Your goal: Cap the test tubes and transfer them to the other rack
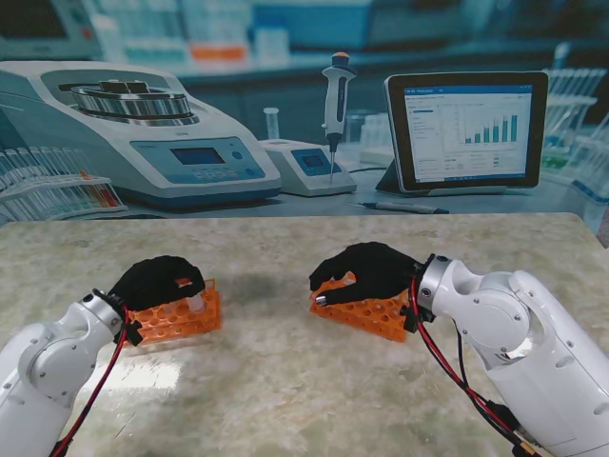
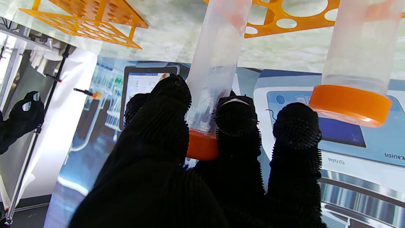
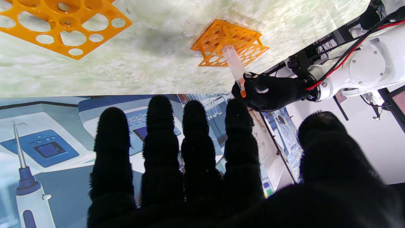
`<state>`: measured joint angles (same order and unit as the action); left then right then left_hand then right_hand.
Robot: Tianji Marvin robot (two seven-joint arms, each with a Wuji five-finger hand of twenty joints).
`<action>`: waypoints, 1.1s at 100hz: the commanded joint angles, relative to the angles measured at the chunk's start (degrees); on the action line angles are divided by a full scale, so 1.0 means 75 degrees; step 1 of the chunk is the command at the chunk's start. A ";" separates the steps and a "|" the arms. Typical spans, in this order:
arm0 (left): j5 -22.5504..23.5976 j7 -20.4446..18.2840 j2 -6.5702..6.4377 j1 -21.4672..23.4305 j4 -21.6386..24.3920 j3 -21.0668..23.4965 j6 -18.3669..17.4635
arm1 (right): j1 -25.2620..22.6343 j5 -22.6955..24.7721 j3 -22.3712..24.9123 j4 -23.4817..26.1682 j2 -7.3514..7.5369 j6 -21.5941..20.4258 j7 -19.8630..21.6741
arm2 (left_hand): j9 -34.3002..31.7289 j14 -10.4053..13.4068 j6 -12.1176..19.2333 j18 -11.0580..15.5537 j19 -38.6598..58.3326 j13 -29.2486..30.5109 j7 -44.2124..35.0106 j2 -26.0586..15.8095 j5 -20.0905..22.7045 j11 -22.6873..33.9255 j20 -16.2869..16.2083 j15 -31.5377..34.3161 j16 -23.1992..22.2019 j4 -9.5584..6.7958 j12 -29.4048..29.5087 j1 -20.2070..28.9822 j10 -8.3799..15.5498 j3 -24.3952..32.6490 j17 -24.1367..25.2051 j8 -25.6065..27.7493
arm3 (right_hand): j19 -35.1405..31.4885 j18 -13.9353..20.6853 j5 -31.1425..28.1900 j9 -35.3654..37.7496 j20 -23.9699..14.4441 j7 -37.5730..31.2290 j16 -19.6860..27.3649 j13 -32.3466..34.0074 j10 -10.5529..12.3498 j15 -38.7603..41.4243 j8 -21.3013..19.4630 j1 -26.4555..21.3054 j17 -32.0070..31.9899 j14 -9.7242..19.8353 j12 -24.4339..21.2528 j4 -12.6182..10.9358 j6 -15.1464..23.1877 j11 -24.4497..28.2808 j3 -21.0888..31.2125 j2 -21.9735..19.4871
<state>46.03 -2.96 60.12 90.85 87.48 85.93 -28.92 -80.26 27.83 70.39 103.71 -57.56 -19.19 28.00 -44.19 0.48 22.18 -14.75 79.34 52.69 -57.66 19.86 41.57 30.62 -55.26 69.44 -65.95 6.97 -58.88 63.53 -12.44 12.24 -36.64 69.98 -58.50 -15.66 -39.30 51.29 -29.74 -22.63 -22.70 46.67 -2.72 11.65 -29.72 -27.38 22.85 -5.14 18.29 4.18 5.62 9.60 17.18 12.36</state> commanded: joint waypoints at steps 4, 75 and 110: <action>0.0051 -0.0286 -0.0030 0.0193 0.0195 0.0058 0.0043 | -0.0034 0.0001 -0.0040 0.0025 -0.0002 0.0043 0.0023 | -0.1239 0.0472 -0.1154 -0.0257 0.0022 -0.0167 -0.1735 -0.1646 0.0735 0.1454 -0.0347 -0.0017 -0.0085 -0.0666 -0.0209 0.1392 0.1623 0.2696 -0.0096 0.0296 | -0.0063 -0.0220 -0.0044 -0.0076 -0.0100 0.0041 0.0101 -0.0211 0.0122 0.0014 -0.0047 -0.0021 -0.0145 0.0019 0.0055 -0.0186 -0.0011 0.0001 -0.0114 -0.0325; -0.0167 -0.1062 -0.0128 0.0479 0.0610 0.0219 0.0127 | 0.0012 -0.0006 -0.0112 -0.0056 -0.0006 0.0053 0.0007 | -0.1278 0.0514 -0.1152 -0.0230 0.0060 -0.0110 -0.1718 -0.1632 0.0725 0.1434 -0.0305 -0.0001 -0.0050 -0.0683 -0.0198 0.1392 0.1625 0.2699 -0.0193 0.0285 | -0.0062 -0.0219 -0.0044 -0.0078 -0.0100 0.0039 0.0102 -0.0209 0.0109 0.0014 -0.0048 -0.0026 -0.0147 0.0020 0.0053 -0.0187 -0.0019 0.0000 -0.0124 -0.0339; -0.0261 -0.0999 -0.0107 0.0435 0.0487 0.0127 0.0249 | -0.0027 0.0008 -0.0072 -0.0052 -0.0005 0.0050 0.0006 | -0.1275 0.0516 -0.1169 -0.0243 0.0065 -0.0090 -0.1662 -0.1626 0.0696 0.1396 -0.0279 -0.0020 -0.0022 -0.0685 -0.0173 0.1392 0.1604 0.2707 -0.0239 0.0258 | -0.0064 -0.0221 -0.0055 -0.0082 -0.0099 0.0034 0.0104 -0.0212 0.0116 0.0013 -0.0050 -0.0038 -0.0145 0.0027 0.0052 -0.0189 -0.0017 -0.0001 -0.0128 -0.0342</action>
<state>43.91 -10.02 59.16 93.51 92.47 87.52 -27.55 -80.07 27.82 69.92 103.34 -57.55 -19.10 27.95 -44.19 0.50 22.18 -14.75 79.34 52.69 -57.81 19.74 41.57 30.57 -55.26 69.95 -65.95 6.85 -58.87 63.55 -12.49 12.25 -37.84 69.98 -58.50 -15.66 -39.30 51.29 -29.74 -22.63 -22.31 46.67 -2.72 11.65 -29.72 -27.39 22.84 -5.14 18.29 4.17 5.60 9.60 17.17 12.36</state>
